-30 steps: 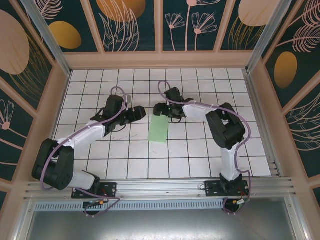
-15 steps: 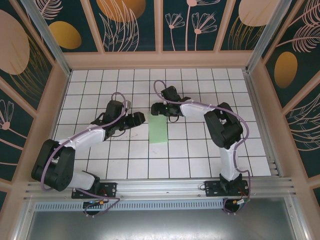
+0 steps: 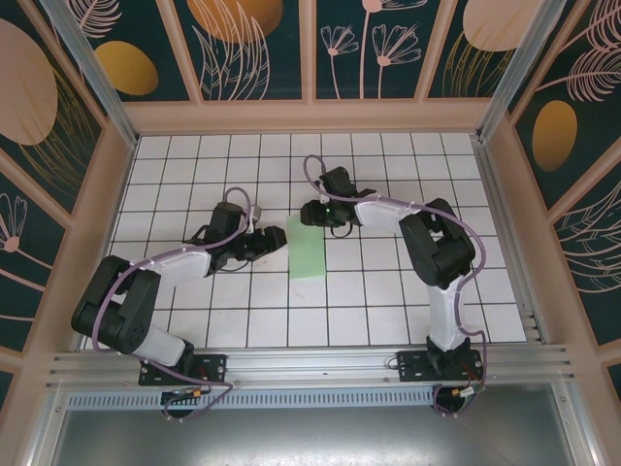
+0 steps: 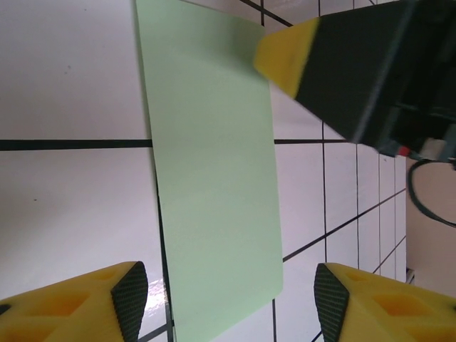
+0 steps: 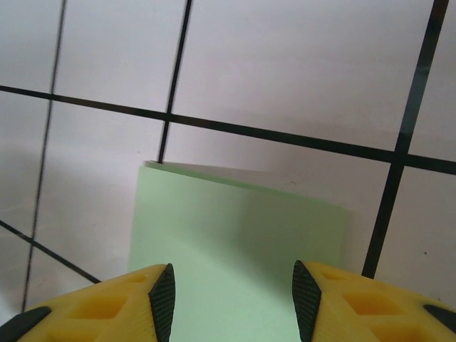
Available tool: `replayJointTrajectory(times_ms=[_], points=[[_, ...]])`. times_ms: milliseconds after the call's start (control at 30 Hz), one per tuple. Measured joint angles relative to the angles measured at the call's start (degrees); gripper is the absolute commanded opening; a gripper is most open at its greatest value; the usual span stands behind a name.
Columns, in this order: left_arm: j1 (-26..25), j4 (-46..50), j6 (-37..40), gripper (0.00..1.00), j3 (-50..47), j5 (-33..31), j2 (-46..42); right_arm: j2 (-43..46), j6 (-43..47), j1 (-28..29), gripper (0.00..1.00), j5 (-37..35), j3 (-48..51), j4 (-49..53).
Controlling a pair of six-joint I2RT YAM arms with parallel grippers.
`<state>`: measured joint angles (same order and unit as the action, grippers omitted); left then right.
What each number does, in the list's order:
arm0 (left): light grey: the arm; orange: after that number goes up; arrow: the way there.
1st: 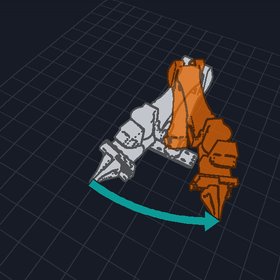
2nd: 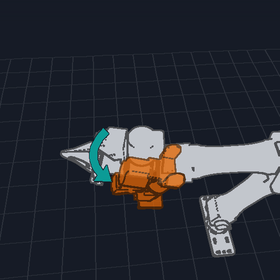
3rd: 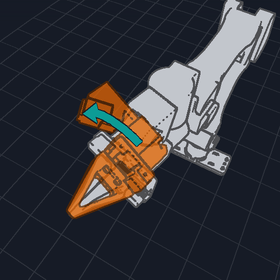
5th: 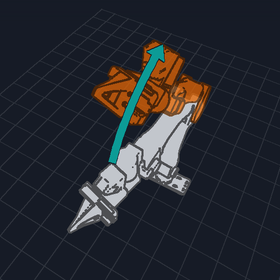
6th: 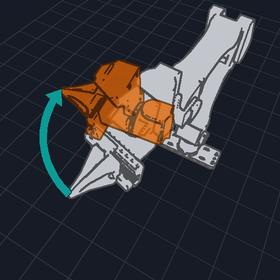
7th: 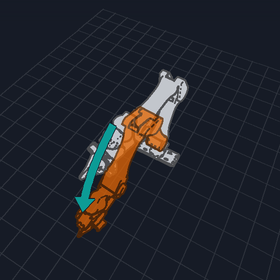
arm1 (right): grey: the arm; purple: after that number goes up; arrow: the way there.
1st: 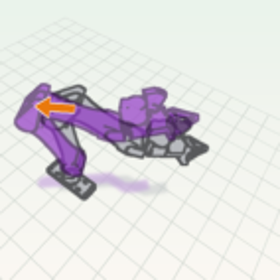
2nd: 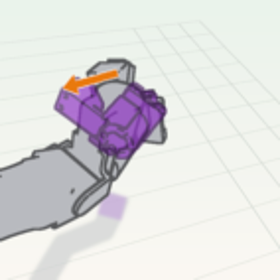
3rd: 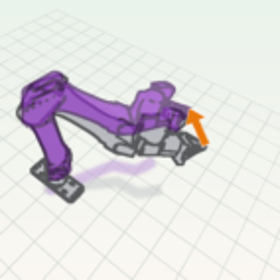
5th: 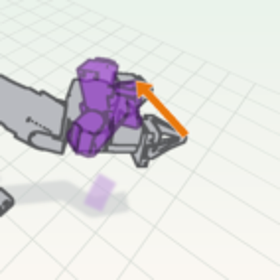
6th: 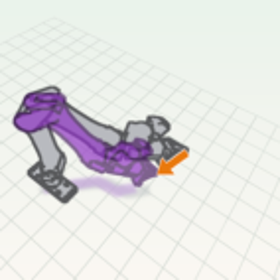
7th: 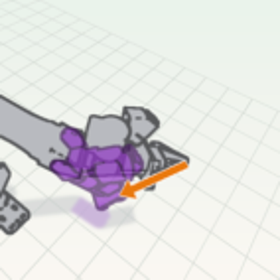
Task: Fold a paper plane with a square sheet of paper (fold left side to right side)
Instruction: Third fold the triangle at the center of the table.
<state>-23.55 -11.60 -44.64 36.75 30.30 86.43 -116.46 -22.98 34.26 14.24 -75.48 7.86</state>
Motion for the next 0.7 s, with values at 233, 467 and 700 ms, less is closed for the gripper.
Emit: replayJointTrajectory(times_ms=[233,467,700], points=[[-1.40,-0.66,-0.09,0.67,0.00,1.05,2.12,-1.68,0.68,-0.11,0.38,-1.05,-0.35,0.11],[-3.39,-0.66,-0.07,0.66,0.33,1.42,4.83,-1.70,1.99,-0.11,0.27,-2.32,-0.35,0.61],[-5.07,-0.59,-0.48,0.67,1.77,1.33,7.54,-1.70,2.16,-0.11,0.25,-2.58,-0.33,1.05]])
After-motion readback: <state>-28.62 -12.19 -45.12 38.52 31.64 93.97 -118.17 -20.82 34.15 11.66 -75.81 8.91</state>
